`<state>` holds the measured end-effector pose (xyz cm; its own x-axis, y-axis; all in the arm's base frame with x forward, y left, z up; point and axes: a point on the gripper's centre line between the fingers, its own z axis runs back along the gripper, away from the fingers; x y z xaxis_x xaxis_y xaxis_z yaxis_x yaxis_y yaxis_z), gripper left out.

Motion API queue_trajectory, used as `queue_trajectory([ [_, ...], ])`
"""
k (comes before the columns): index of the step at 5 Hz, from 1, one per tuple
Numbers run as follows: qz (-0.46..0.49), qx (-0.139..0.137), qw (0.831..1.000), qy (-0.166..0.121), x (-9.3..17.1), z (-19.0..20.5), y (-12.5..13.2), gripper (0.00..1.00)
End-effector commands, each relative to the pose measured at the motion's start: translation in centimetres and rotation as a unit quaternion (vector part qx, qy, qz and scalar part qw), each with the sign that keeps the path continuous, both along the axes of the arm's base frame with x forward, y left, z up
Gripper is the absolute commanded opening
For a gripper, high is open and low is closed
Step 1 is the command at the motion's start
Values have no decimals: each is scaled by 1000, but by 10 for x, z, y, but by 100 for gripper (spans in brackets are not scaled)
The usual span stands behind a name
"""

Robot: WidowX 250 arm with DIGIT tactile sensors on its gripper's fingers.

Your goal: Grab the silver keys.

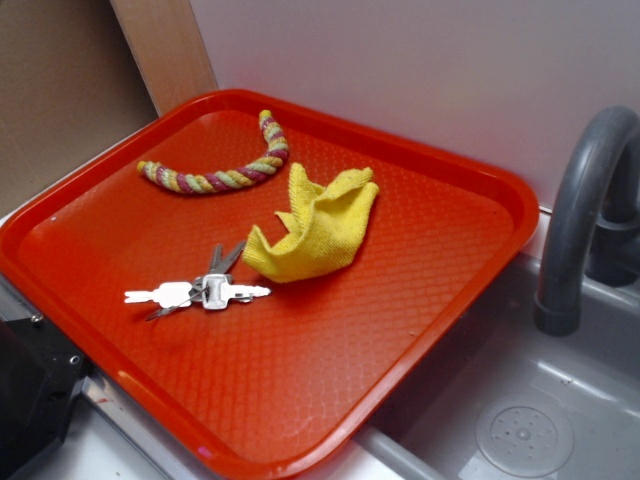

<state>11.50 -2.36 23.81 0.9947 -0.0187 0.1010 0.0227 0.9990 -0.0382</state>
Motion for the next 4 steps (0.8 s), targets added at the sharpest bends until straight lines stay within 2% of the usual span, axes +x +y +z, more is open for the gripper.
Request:
queue_trajectory([
  [1,0,0,1000,0,0,0,0,100],
  [3,-32,38,999,-5,23,-73,-5,100],
  [4,-71,31,997,-2,29,-112,-13,100],
])
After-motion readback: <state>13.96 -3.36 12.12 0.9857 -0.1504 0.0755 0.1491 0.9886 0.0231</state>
